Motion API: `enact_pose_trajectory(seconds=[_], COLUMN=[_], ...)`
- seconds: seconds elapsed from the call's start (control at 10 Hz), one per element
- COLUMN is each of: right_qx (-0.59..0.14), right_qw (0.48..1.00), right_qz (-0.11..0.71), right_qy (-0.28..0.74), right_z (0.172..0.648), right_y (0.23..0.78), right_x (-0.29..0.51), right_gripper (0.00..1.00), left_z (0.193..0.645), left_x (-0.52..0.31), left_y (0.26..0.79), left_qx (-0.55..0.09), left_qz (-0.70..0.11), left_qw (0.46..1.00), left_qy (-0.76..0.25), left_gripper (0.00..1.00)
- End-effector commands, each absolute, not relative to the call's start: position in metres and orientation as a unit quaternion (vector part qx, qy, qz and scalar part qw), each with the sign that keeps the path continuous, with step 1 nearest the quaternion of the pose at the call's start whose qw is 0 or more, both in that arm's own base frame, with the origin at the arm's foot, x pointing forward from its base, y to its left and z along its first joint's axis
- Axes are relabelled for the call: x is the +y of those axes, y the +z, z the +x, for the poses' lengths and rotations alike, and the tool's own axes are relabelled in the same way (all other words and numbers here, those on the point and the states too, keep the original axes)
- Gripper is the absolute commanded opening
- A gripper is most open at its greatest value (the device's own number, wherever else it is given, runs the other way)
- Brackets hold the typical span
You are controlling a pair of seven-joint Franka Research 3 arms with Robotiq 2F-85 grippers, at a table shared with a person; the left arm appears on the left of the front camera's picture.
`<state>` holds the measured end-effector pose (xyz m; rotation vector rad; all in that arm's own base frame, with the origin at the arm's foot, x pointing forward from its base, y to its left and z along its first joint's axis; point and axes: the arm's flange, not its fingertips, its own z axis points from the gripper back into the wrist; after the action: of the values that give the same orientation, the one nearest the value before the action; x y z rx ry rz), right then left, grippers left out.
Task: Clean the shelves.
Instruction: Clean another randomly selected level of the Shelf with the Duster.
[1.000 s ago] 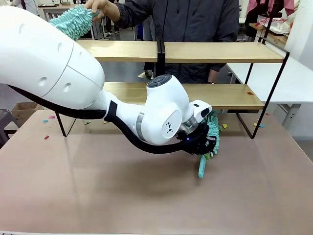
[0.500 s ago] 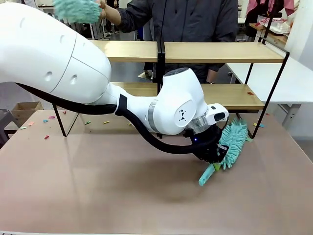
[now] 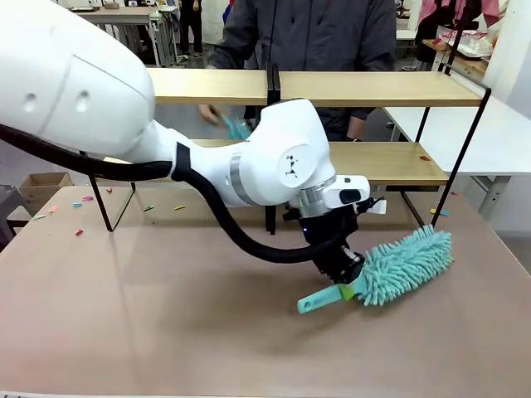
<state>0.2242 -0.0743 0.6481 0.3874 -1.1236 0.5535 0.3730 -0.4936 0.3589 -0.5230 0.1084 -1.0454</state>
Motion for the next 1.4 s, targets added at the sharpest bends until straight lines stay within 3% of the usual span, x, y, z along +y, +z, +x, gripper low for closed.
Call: enact_pose_trajectory(seconds=[0.0, 0.5, 0.8, 1.0, 1.1, 1.2, 1.3], right_qx=[-0.524, -0.524, -0.524, -0.524, -0.524, -0.524, -0.524], right_qw=[0.789, 0.789, 0.789, 0.789, 0.789, 0.789, 0.789], right_qz=[0.185, 0.185, 0.185, 0.185, 0.185, 0.185, 0.185], right_qy=[0.260, 0.260, 0.260, 0.260, 0.260, 0.260, 0.260], right_z=[0.224, 0.224, 0.224, 0.224, 0.224, 0.224, 0.224], right_y=[0.648, 0.648, 0.648, 0.648, 0.648, 0.648, 0.648], right_x=[-0.074, -0.074, -0.074, -0.074, -0.074, -0.074, -0.074], right_gripper=[1.00, 1.00, 1.00, 1.00, 1.00, 1.00, 1.00], left_z=[0.347, 0.307, 0.275, 0.257, 0.253, 0.292, 0.292], left_x=[-0.445, -0.317, -0.243, -0.205, -0.186, -0.215, -0.215], left_y=[0.374, 0.430, 0.439, 0.438, 0.436, 0.461, 0.461], left_qx=[0.105, -0.003, -0.085, -0.097, -0.131, -0.094, -0.094], left_qz=[-0.317, -0.341, -0.336, -0.340, -0.350, -0.339, -0.339], left_qw=[0.766, 0.808, 0.846, 0.854, 0.876, 0.852, 0.852], left_qy=[-0.550, -0.480, -0.406, -0.381, -0.303, -0.388, -0.388], left_gripper=[0.00, 0.00, 0.00, 0.00, 0.00, 0.00, 0.00])
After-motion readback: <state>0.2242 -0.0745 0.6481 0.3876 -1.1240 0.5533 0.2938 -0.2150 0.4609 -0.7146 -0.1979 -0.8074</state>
